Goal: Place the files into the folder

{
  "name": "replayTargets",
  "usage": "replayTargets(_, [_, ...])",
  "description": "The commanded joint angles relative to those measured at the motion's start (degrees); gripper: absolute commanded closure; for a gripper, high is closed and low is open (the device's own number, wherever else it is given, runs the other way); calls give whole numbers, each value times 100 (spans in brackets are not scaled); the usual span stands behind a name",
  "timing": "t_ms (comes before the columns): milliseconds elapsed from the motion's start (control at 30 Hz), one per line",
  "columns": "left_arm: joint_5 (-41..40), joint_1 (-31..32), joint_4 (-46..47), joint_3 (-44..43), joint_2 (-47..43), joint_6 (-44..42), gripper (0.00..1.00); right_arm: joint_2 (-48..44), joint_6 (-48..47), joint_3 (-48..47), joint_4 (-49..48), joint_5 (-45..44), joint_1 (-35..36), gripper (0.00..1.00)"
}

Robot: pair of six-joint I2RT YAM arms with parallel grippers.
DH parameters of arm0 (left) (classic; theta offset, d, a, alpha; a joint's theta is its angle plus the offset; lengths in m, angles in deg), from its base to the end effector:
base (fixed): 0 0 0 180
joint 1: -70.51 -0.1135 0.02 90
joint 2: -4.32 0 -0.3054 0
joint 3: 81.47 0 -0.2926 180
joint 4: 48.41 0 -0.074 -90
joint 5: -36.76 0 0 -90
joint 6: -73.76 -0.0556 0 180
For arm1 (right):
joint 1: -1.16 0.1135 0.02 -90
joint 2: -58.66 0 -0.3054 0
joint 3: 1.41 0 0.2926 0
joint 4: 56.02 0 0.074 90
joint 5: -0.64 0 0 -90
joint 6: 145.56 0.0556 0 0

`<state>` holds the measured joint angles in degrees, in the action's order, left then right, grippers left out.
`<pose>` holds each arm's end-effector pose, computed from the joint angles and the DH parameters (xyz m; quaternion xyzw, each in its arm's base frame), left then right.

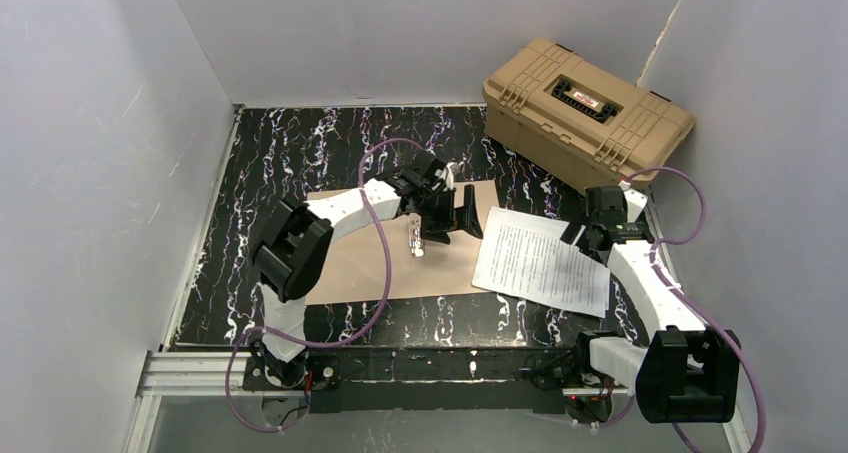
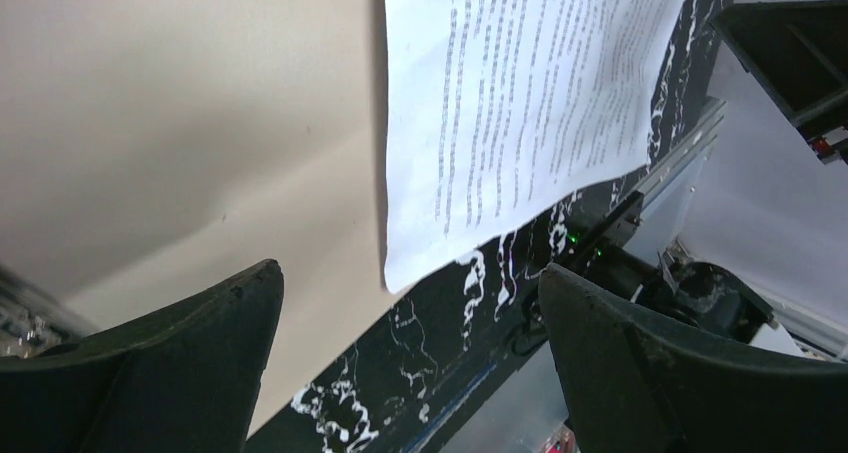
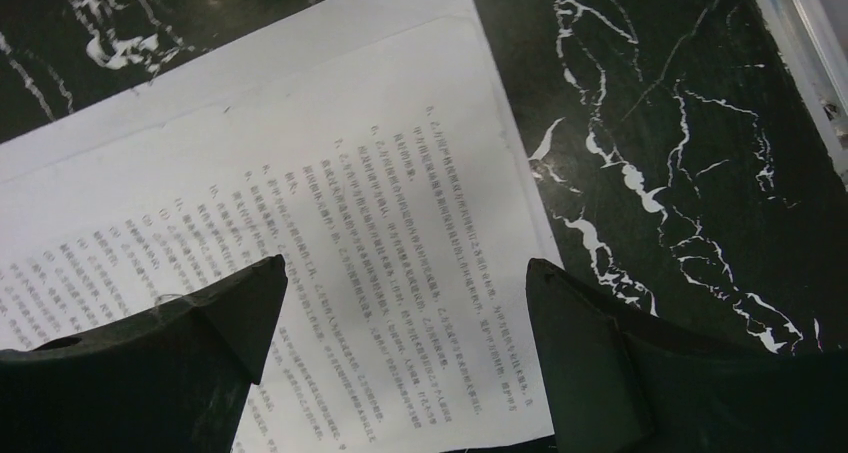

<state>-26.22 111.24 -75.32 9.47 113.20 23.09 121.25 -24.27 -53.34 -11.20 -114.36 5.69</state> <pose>0.3463 -0.3315 0.2133 0.0972 0.9027 -0.3969 0.1348 0.2386 -0.0047 0.2280 0.2782 0.8922 -0.1076 0.3392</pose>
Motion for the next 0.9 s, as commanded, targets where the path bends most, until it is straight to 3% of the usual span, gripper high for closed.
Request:
replayTargets(0, [-205,124,-316,-645,344,-113,2,37,6,176,-438,8,-563,1])
replayTargets(433, [-237,265,-927,-1696,1453,-541,2,214,-239,788,-1247,1042,-1785,1])
replayTargets(867, [-184,272,-1136,-1635,1824,-594,5,-73,57,1499,-1404,2761,-1860,3])
